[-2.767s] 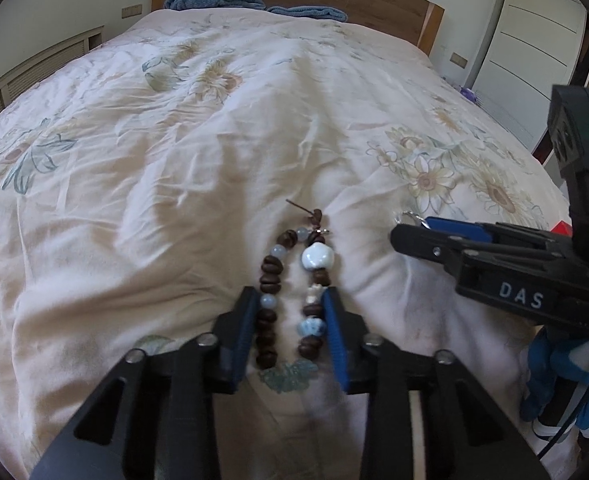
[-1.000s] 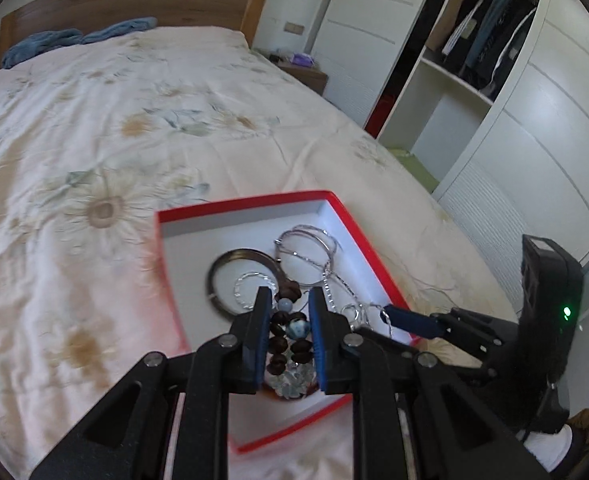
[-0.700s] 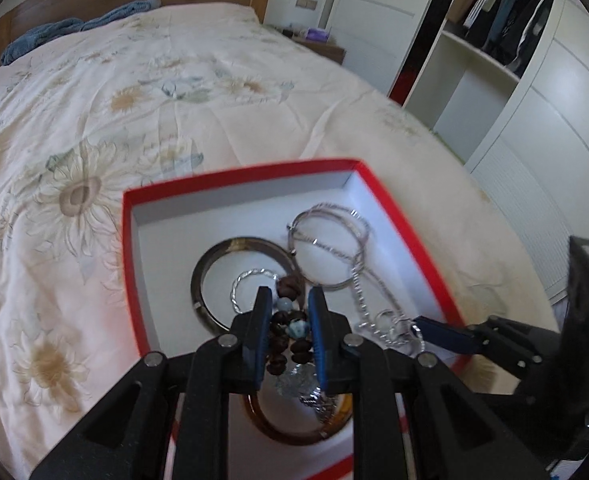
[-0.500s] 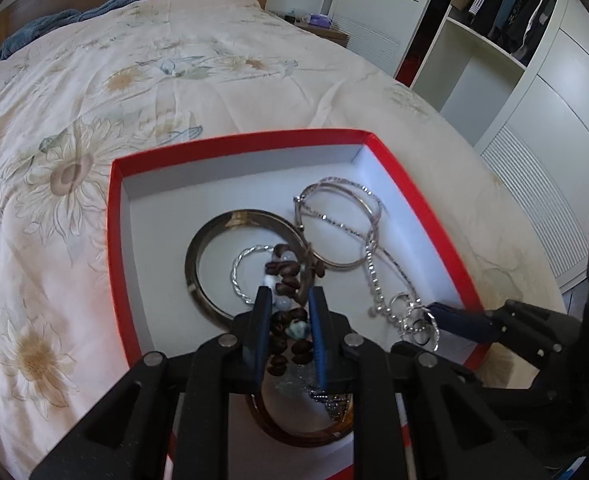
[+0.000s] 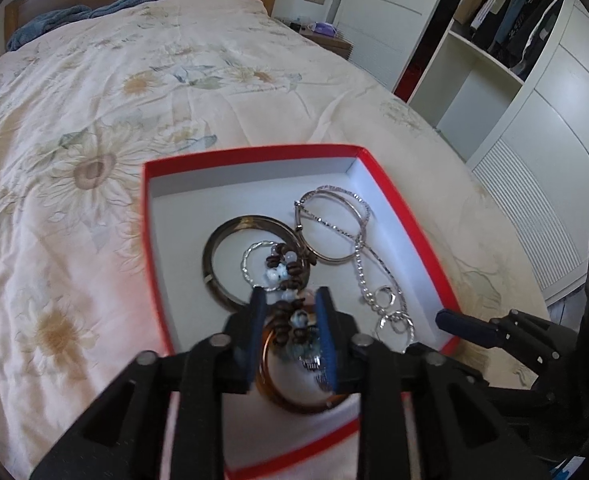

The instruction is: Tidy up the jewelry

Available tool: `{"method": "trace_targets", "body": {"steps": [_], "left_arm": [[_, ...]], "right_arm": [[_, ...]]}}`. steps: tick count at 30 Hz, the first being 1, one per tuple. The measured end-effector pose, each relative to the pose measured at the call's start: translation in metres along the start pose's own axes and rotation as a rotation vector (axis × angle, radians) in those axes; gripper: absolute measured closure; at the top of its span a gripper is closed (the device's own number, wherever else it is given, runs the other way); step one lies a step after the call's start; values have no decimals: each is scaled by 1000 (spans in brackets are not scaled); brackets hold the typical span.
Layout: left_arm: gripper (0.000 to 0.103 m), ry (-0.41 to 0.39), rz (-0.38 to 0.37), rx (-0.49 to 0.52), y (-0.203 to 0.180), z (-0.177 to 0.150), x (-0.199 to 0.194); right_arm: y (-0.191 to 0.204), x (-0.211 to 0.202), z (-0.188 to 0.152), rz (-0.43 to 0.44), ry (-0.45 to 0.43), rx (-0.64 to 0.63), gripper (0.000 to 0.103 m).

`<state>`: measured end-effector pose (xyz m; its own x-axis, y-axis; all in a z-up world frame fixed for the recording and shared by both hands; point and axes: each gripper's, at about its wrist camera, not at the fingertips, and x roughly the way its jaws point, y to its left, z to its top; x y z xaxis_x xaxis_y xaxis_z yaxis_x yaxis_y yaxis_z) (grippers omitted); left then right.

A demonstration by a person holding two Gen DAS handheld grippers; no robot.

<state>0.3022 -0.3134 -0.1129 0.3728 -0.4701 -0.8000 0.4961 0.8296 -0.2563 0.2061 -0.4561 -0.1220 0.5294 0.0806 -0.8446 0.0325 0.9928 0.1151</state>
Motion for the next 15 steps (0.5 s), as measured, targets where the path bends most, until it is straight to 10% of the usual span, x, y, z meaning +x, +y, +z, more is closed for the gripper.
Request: {"method": "trace_targets", "body": {"steps": [15], "left_arm": [[71,-102,126,-59,29,-67,-113]], "right_arm": [[73,-76,-40,13,-48,14,57]]}}
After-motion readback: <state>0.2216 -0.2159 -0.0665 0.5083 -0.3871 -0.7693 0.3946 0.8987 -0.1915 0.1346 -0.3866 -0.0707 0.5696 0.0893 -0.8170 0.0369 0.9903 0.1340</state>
